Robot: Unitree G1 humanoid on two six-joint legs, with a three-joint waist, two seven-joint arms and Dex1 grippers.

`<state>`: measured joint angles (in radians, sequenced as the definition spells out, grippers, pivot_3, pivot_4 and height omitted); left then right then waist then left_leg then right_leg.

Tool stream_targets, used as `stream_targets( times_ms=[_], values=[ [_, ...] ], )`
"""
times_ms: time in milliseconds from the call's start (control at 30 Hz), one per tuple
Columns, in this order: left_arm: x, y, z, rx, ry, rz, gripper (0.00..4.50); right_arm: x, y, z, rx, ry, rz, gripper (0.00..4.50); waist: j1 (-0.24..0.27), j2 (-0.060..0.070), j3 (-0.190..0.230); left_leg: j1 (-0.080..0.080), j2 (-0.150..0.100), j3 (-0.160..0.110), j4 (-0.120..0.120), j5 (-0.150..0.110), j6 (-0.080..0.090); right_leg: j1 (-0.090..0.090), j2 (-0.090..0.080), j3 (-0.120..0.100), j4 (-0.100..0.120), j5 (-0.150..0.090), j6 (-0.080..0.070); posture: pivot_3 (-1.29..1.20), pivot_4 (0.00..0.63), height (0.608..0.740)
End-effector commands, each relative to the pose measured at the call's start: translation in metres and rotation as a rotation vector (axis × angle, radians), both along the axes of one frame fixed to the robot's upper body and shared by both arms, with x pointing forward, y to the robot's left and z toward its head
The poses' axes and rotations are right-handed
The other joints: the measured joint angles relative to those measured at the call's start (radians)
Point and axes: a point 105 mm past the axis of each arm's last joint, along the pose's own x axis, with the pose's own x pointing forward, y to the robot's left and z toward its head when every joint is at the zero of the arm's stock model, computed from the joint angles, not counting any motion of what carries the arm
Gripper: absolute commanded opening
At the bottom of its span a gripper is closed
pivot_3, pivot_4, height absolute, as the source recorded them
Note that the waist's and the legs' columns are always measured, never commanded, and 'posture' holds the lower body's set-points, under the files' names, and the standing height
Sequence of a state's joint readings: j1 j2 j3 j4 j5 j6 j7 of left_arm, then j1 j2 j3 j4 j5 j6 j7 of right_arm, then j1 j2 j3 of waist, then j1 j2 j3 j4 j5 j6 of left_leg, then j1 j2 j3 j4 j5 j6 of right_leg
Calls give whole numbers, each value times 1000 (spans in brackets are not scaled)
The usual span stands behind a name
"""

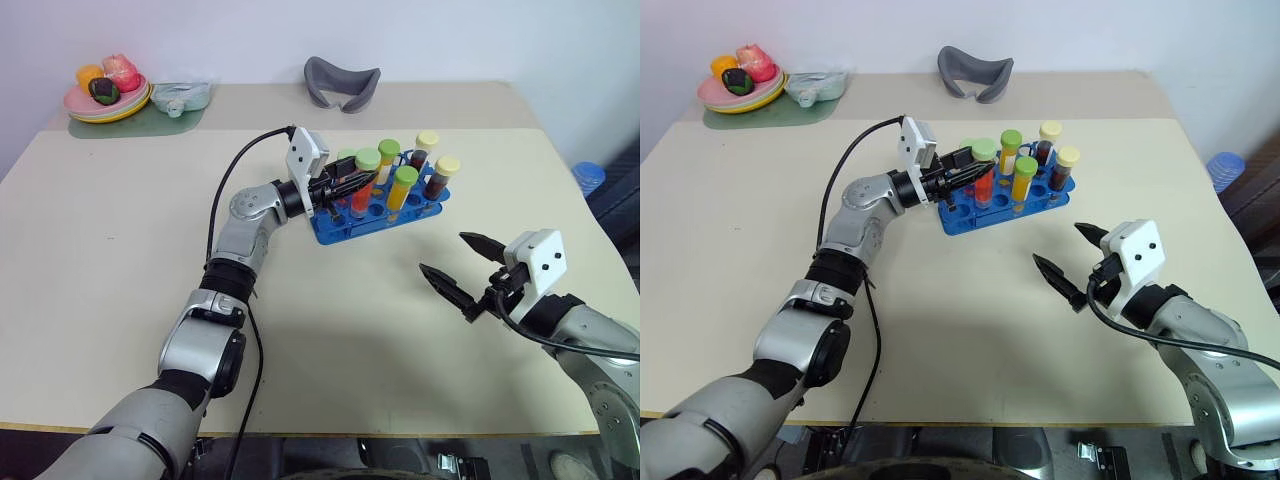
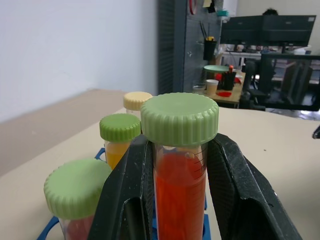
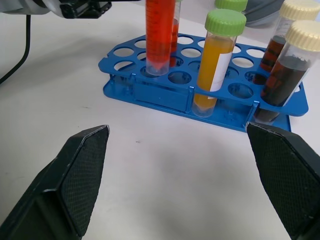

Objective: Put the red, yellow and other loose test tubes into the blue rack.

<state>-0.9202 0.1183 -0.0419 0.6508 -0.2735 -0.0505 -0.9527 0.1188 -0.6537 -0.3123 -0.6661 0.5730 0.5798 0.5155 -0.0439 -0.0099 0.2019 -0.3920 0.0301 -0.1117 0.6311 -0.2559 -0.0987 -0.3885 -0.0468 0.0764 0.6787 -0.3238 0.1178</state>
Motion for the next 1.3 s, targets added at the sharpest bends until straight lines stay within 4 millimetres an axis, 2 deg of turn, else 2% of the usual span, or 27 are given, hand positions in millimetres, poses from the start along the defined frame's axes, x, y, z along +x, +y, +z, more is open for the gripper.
stream_targets(
  times_ms=[33,567,900,1233,1300],
  values=[
    [-3,1,1,-3,3,-8,1179,-2,-1,8,-1,-37,-1,4500,0,0,0,0,0,0,0,0,0,0,0,0,0,0,0,0,150,740],
    [-8,0,-3,27,7,-21,1179,-4,0,9,2,-35,0,4500,0,0,0,0,0,0,0,0,0,0,0,0,0,0,0,0,150,740],
    [9,4,-6,83,-32,91,1179,-2,2,11,2,-39,5,4500,-1,0,0,0,0,0,0,0,0,0,0,0,0,0,0,0,150,740],
    [8,-1,-1,30,-6,72,1179,-4,2,12,3,-40,1,4500,2,0,0,0,0,0,0,0,0,0,0,0,0,0,0,0,150,740],
    [9,-1,0,15,9,67,2002,-3,3,12,3,-40,0,4500,2,0,0,0,0,0,0,0,0,0,0,0,0,0,0,0,150,740]
  ],
)
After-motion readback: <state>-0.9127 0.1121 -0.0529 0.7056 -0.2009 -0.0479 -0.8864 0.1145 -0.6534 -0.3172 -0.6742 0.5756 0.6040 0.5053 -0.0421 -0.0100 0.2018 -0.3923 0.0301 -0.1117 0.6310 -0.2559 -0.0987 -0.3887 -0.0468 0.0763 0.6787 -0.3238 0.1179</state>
